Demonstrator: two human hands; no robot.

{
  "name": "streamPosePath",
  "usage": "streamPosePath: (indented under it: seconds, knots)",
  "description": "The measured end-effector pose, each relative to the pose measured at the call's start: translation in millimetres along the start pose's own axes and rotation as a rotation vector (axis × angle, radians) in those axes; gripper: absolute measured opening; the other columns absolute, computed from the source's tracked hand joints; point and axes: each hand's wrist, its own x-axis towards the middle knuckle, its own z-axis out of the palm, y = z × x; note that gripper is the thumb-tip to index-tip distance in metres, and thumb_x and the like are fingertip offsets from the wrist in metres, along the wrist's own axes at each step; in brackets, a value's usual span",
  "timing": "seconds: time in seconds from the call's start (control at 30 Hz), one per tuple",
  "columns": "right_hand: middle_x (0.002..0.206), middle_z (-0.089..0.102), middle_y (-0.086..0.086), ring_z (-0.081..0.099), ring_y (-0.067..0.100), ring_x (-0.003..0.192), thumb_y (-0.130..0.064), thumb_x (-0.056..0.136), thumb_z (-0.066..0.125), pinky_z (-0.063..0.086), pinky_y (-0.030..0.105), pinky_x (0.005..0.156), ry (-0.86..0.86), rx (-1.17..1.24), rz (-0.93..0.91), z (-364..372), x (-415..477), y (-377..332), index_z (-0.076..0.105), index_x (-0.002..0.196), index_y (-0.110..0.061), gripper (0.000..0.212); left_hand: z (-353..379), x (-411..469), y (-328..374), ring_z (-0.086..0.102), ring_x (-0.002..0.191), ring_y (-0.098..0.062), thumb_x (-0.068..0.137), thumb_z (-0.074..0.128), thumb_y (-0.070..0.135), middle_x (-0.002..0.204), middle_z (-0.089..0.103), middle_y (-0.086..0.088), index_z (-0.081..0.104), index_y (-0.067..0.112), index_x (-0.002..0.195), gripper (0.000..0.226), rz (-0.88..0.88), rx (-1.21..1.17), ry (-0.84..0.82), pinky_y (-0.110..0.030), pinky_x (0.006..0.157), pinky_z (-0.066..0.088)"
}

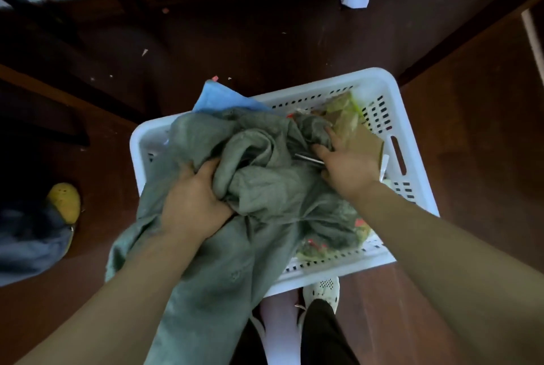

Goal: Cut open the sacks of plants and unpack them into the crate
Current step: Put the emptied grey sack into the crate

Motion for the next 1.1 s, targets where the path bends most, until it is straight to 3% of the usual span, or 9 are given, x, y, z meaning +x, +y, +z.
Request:
streamPosePath:
  seconds: [0.13, 0.23, 0.4, 0.53, 0.73, 0.87, 0.97, 1.03, 1.1]
  knots:
    - [0.132, 0.051, 0.015, 0.054, 0.04, 0.11, -0.029, 0.084, 0.066, 0.049, 0.042, 0.079, 0.244, -0.115, 0.029, -13, 1, 31, 0.053, 0.131, -0.028, 0.049, 5, -6, 34, 0.052, 0.114, -0.034, 0.05, 0.033, 0.071, 0.123, 0.055, -0.011, 0.052, 0.028, 0.131, 0.094, 0.084, 0.046, -0.002, -0.04, 0.092, 0.044]
    - [0.142, 0.042, 0.009, 0.046, 0.036, 0.123, -0.029, 0.097, 0.041, 0.042, 0.045, 0.094, 0.06, 0.168, 0.296, -19, 8, 36, 0.042, 0.141, -0.028, 0.044, 10, 0, 30, 0.048, 0.121, -0.03, 0.053, 0.037, 0.072, 0.131, 0.052, -0.009, 0.044, 0.028, 0.138, 0.095, 0.095, -0.017, -0.03, -0.039, 0.1, 0.041]
    - [0.115, 0.061, 0.008, 0.059, 0.03, 0.104, -0.03, 0.085, 0.058, 0.051, 0.04, 0.086, -0.234, 0.315, 0.246, -10, -2, -17, 0.057, 0.125, -0.025, 0.041, 15, -18, -14, 0.04, 0.133, -0.027, 0.057, 0.058, 0.068, 0.153, 0.03, -0.006, -0.012, 0.037, 0.149, 0.119, -0.026, -0.243, -0.004, -0.046, 0.108, 0.036]
    - [0.118, 0.061, 0.015, 0.058, 0.033, 0.107, -0.026, 0.083, 0.06, 0.049, 0.042, 0.089, -0.343, 0.507, 0.354, 22, -34, -13, 0.058, 0.121, -0.018, 0.039, 21, -35, -13, 0.052, 0.121, -0.027, 0.061, 0.045, 0.06, 0.137, 0.052, -0.008, 0.036, 0.024, 0.144, 0.092, 0.028, -0.191, -0.049, -0.032, 0.101, 0.041]
    - [0.1, 0.063, 0.02, 0.059, 0.041, 0.094, -0.005, 0.084, 0.053, 0.041, 0.036, 0.069, 0.165, 0.828, 0.671, 7, -40, -12, 0.063, 0.115, -0.008, 0.033, 18, -22, -3, 0.053, 0.118, -0.033, 0.065, 0.043, 0.052, 0.124, 0.06, -0.015, 0.059, 0.015, 0.126, 0.074, 0.219, -0.094, -0.183, -0.033, 0.099, 0.042]
    - [0.119, 0.065, 0.009, 0.058, 0.032, 0.11, -0.001, 0.082, 0.053, 0.044, 0.03, 0.09, 0.225, 1.042, 0.568, -9, -49, -39, 0.066, 0.121, -0.019, 0.044, -2, -42, -19, 0.051, 0.119, -0.03, 0.061, 0.045, 0.057, 0.131, 0.054, -0.012, 0.055, 0.021, 0.13, 0.079, 0.101, -0.144, -0.204, -0.039, 0.098, 0.045]
    - [0.109, 0.065, -0.005, 0.062, 0.023, 0.098, 0.005, 0.082, 0.055, 0.048, 0.024, 0.079, 0.411, 1.242, 0.498, -35, -69, -66, 0.065, 0.121, -0.019, 0.047, -22, -67, -20, 0.061, 0.105, -0.019, 0.067, 0.061, 0.046, 0.111, 0.067, 0.0, 0.06, 0.024, 0.123, 0.06, 0.001, -0.301, -0.105, -0.034, 0.089, 0.05]
    - [0.11, 0.061, -0.008, 0.063, 0.023, 0.089, 0.009, 0.079, 0.056, 0.051, 0.032, 0.078, 0.315, 1.411, 0.335, -57, -87, -90, 0.061, 0.126, -0.02, 0.055, -39, -79, -15, 0.063, 0.084, -0.002, 0.071, 0.072, 0.029, 0.086, 0.068, 0.012, 0.067, 0.017, 0.107, 0.038, -0.107, -0.492, 0.01, -0.02, 0.077, 0.05]
    - [0.126, 0.057, -0.012, 0.062, 0.009, 0.109, -0.005, 0.071, 0.07, 0.048, 0.03, 0.097, 0.149, 1.495, 0.065, -74, -102, -111, 0.051, 0.131, -0.031, 0.067, -60, -86, -8, 0.061, 0.07, 0.005, 0.072, 0.077, 0.008, 0.068, 0.066, 0.016, 0.068, 0.011, 0.09, 0.02, -0.159, -0.671, 0.057, -0.008, 0.067, 0.048]
